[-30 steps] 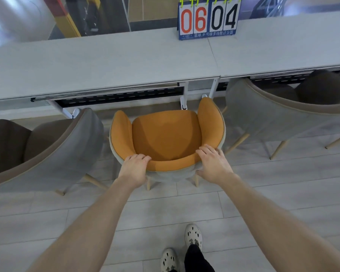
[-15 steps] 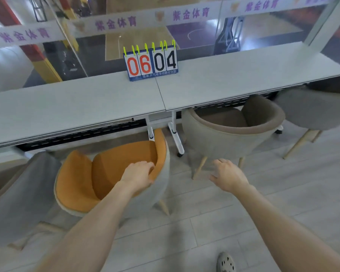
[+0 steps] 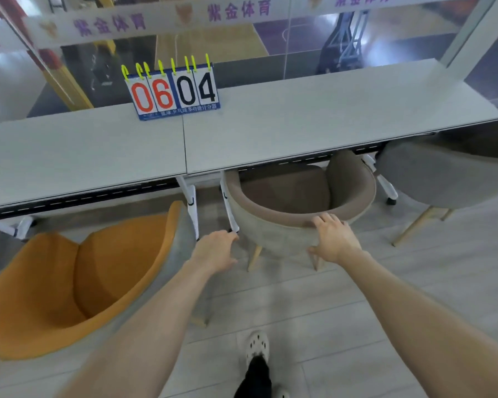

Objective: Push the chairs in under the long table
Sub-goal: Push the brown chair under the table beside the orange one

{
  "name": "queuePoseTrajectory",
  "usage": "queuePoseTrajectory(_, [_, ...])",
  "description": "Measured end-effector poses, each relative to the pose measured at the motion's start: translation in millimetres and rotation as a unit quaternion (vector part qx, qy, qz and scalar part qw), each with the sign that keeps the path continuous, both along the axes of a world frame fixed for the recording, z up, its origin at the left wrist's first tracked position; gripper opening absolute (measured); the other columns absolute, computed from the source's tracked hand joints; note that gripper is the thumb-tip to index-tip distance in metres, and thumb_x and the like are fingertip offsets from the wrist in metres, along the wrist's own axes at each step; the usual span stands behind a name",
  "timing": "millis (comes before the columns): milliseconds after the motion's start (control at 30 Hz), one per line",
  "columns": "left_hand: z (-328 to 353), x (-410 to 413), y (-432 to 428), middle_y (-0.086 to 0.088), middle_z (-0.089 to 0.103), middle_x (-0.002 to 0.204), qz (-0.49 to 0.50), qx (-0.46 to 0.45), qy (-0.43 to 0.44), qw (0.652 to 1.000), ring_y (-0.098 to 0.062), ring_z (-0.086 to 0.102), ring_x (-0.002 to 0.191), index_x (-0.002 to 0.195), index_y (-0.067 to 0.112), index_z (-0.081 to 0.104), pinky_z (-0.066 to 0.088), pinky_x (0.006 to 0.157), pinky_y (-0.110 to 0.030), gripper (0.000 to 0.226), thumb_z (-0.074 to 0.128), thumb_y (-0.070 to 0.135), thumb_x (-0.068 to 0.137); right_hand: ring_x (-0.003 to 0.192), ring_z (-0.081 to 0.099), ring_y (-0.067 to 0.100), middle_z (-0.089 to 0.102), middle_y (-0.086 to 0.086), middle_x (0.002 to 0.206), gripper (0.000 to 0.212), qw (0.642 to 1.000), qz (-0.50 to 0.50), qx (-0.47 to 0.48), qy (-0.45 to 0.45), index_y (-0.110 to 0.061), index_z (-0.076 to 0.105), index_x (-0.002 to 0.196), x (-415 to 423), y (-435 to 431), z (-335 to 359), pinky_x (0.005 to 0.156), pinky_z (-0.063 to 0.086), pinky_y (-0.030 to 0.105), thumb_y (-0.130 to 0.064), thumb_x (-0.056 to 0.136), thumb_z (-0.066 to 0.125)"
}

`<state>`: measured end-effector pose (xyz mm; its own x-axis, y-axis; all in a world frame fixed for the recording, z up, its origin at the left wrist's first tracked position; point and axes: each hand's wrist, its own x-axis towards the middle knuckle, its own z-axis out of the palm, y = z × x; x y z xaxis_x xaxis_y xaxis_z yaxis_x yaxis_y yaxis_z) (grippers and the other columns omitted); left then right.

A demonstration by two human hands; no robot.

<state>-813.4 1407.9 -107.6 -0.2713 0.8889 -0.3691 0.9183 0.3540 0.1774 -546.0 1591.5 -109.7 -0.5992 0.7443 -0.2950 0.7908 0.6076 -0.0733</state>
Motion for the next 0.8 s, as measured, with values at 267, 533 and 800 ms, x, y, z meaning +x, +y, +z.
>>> queuePoseTrajectory(267, [-44.0,-0.4,121.4,-0.001,0.053,0.15,-0.024,0.033,0.013,0.999,-0.025,0.049,0.14,0.156,0.029,0.045,0.044,0.115,-0.045,0.103,0.086,0.059,0.066,0.157,0.029,0.024,0.042,0.001,0.163,0.108,0.994,0.072,-0.011,-0.083,-0.019,0.04,0.157,1.2,102.2,-37.2,0.129,0.018,0.056,-0.072,0.073,0.081])
queuePoseTrajectory(533, [-113.4,5.3,177.1,0.008,0.057,0.149,-0.116,-0.046,0.03,0.992,-0.019,0.044,0.147,0.151,0.041,0.048,0.014,0.131,-0.051,0.097,0.084,0.065,0.064,0.144,0.046,0.025,0.057,-0.001,0.146,0.109,0.991,0.115,-0.04,-0.049,-0.024,0.048,0.152,20.2,125.4,-85.3,0.13,0.013,0.052,-0.089,0.066,0.067])
queuePoseTrajectory(800, [-119.5,29.6,164.9,0.005,0.064,0.135,-0.067,-0.012,0.031,0.997,-0.022,0.05,0.138,0.138,0.039,0.059,0.012,0.132,-0.048,0.064,0.082,0.051,0.079,0.125,0.06,0.026,0.069,-0.002,0.123,0.08,0.992,0.125,-0.01,-0.028,-0.027,0.062,0.129,25.1,120.8,-92.2,0.125,0.026,0.052,-0.088,0.077,0.063])
